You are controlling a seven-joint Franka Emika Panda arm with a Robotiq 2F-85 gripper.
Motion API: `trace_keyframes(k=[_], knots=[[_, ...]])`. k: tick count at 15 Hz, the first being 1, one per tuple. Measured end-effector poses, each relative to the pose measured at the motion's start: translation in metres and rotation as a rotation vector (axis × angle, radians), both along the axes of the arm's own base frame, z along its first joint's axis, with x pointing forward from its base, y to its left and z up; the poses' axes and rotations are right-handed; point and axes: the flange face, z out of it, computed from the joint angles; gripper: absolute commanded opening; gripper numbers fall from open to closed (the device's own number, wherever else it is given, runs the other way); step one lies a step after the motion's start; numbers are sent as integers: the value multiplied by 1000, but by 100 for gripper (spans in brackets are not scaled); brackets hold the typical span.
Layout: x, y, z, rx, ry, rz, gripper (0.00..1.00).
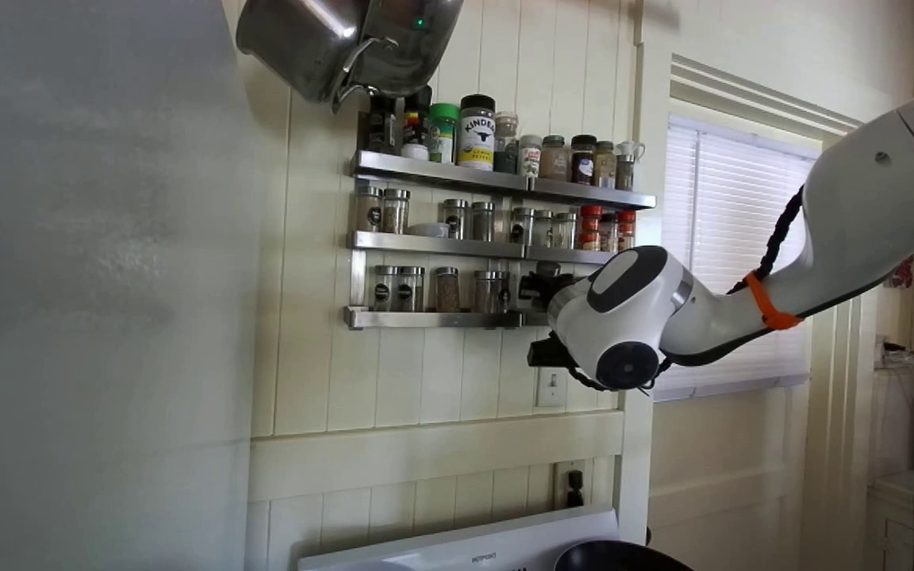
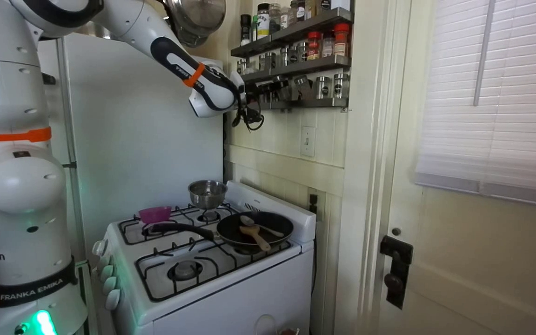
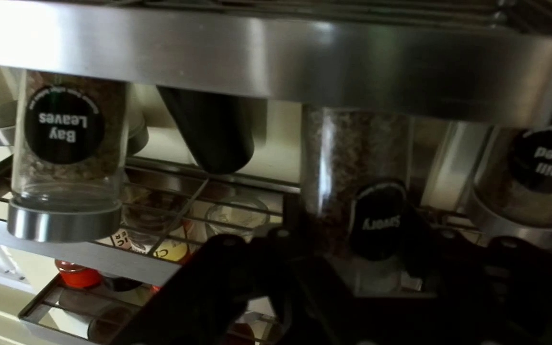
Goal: Put the spice bottle on the shelf
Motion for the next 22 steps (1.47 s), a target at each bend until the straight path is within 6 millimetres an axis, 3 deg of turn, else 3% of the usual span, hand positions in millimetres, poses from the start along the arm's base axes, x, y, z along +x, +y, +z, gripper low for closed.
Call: trace_keyframes(k=[22], knots=[[3,5,28,138,175,-5,23]])
